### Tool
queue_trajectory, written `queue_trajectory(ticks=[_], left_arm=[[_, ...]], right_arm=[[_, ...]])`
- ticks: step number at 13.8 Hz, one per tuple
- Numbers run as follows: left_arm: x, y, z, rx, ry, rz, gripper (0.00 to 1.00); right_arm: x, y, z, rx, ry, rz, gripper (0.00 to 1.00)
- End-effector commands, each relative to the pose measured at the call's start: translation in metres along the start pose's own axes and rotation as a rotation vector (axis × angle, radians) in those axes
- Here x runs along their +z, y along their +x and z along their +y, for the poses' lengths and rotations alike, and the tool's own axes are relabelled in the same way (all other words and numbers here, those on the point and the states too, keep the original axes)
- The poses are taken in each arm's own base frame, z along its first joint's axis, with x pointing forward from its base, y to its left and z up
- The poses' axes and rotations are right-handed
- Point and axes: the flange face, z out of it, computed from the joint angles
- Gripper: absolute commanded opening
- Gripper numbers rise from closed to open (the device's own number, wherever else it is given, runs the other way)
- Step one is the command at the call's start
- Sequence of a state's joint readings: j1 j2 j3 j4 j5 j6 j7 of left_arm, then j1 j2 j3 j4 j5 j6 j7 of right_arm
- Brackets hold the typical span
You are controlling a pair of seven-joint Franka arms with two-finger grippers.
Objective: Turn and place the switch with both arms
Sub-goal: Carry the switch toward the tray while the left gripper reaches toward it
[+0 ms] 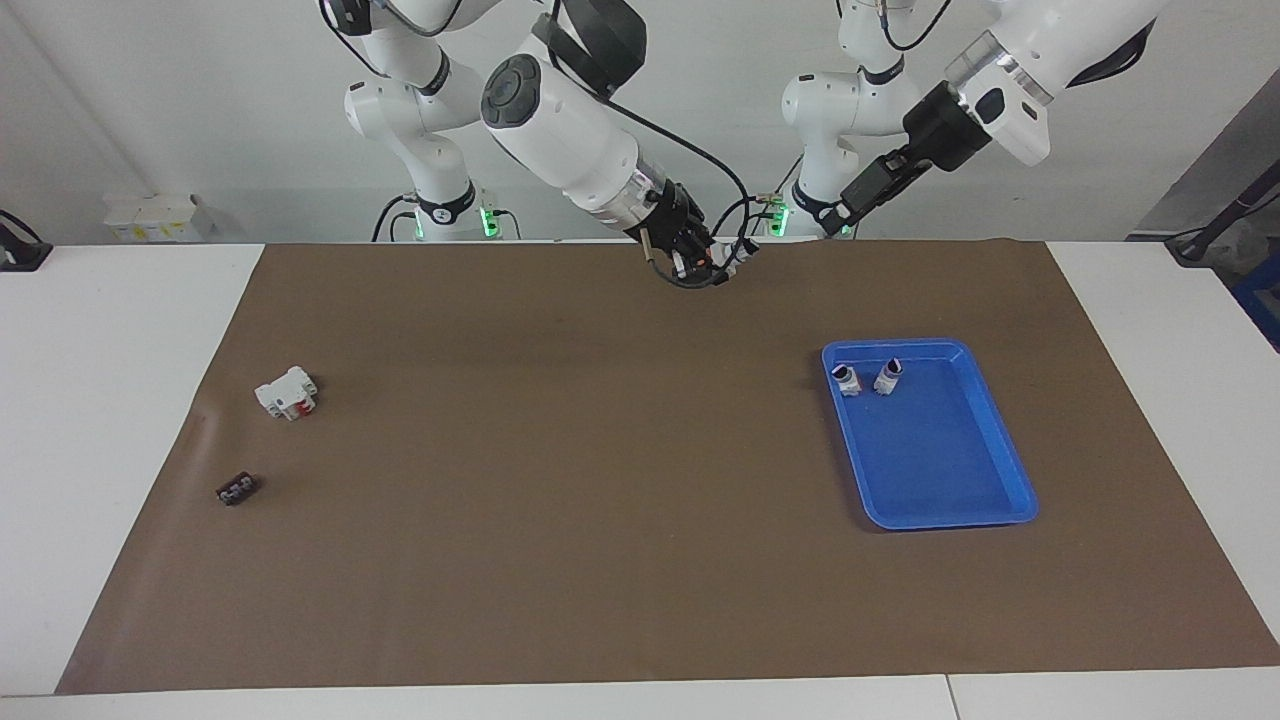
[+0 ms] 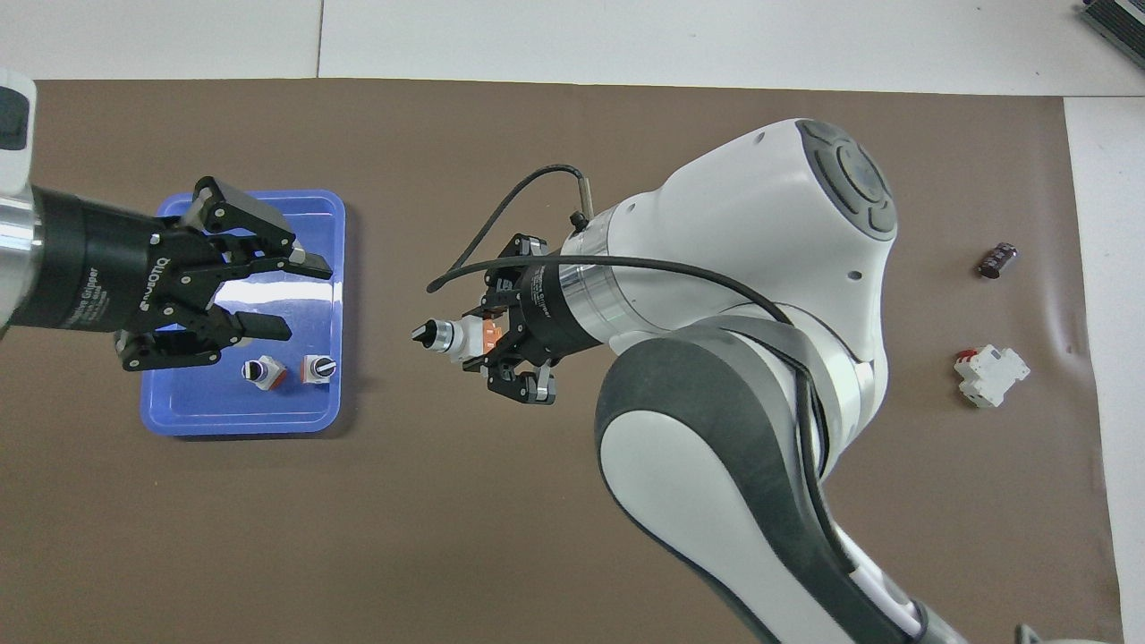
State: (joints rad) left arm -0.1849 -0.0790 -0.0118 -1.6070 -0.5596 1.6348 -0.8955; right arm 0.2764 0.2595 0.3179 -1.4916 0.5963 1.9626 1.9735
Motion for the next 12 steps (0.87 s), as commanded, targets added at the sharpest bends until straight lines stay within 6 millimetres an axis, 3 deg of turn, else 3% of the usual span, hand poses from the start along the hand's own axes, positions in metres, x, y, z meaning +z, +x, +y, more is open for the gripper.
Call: queue_trajectory(ticks=[1, 4, 12], left_arm=[[0.013, -0.008, -0.004, -0.072, -0.012, -0.012, 0.64], [0.025, -0.014, -0.015, -0.085, 0.012, -0.025, 0.60], [0.041, -0.025, -0.021, -0.112, 0.018, -0.025, 0.51]], right_arm=[[0.002, -0.015, 0.008, -0.029, 0.038, -0.005, 0.00], [0.007, -0.020, 0.010, -0.052, 0.063, 0.008, 0.00], [0.007, -0.019, 0.009, -0.052, 0.065, 0.012, 0.00]])
